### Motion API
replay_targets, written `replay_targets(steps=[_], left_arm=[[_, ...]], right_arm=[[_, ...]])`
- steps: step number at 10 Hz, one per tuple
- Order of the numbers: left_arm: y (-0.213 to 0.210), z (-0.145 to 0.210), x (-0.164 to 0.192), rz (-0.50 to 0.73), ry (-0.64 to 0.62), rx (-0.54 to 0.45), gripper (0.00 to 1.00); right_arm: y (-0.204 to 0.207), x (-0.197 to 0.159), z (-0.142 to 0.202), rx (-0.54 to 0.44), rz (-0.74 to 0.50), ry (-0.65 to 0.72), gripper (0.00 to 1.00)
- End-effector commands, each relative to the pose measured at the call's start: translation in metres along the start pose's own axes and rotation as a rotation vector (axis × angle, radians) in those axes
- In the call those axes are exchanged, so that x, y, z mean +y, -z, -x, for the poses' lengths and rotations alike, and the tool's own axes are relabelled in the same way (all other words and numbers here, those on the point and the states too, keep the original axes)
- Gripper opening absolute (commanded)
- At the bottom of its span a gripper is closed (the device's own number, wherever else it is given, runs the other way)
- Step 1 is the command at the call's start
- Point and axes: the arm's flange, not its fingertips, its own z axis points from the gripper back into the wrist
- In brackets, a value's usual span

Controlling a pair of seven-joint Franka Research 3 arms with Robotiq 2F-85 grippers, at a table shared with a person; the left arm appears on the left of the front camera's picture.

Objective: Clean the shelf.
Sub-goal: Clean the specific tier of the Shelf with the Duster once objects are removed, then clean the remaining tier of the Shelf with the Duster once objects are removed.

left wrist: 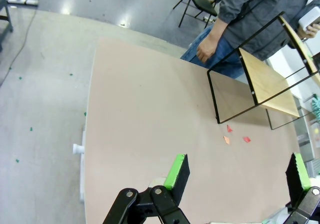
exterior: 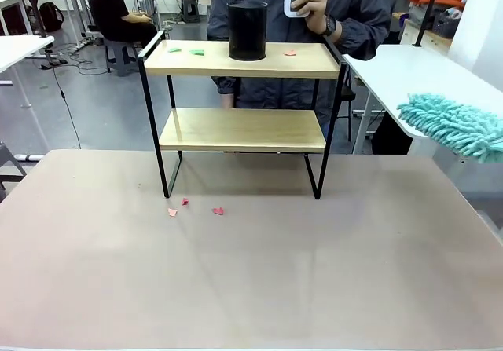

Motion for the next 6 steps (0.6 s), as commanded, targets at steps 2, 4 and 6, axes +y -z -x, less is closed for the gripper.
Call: replay_targets(steps=[2, 4, 6], left_arm=[[0.0012, 0.0001, 0.0009, 0.018, 0.021, -0.021, 1.00], [0.0012, 0.0001, 0.0009, 0.018, 0.021, -0.021, 1.00], [0.0012, 0.0001, 0.0009, 0.018, 0.021, -0.021, 1.00]], right_arm=[[-0.0172, -0.0064, 0.0017, -0.002, -0.060, -0.035, 0.12], [-0.0172, -0.0064, 0.0017, -0.002, -0.060, -0.035, 0.12], [-0.0172, -0.0064, 0.0017, -0.002, -0.060, -0.035, 0.12]])
